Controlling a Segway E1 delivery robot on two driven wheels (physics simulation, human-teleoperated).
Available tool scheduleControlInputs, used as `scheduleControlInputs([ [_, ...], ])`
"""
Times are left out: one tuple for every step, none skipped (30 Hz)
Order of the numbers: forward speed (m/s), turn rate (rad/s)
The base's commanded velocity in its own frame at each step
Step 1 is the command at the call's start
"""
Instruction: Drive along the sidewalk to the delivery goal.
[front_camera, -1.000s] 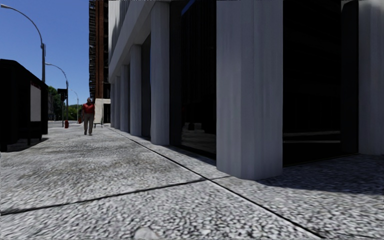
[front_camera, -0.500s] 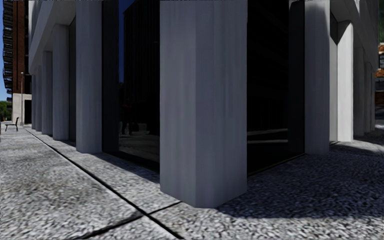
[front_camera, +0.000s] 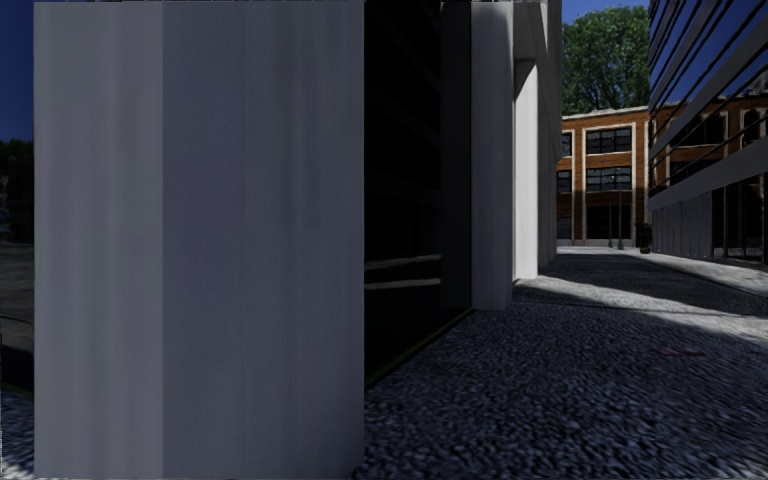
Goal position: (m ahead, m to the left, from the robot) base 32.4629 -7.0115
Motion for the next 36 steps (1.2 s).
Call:
scheduleControlInputs([
  [1.53,-0.80],
  [1.53,-0.80],
  [1.53,-0.80],
  [1.53,-0.80],
  [1.53,-0.80],
  [1.53,-0.80],
  [1.53,-0.80],
  [1.53,-0.80],
  [1.53,-0.80],
  [1.53,-0.80],
  [1.53,-0.80],
  [1.53,-0.80],
  [1.53,-0.68],
  [1.53,-0.24],
  [1.55,-0.03],
  [2.00,0.00],
  [2.00,0.00],
  [2.00,0.00],
  [2.00,0.00],
  [2.00,0.00],
  [2.00,0.00],
  [2.00,0.00],
  [2.00,0.00],
  [2.00,0.00],
  [2.00,0.00],
  [2.00,0.00],
  [2.00,0.00],
  [2.00,0.00],
  [2.00,0.00],
  [2.00,0.00],
  [2.00,-0.01],
  [2.00,-0.18],
  [2.00,-0.18],
  [2.00,-0.23],
  [2.00,-0.25],
  [2.00,-0.26],
])
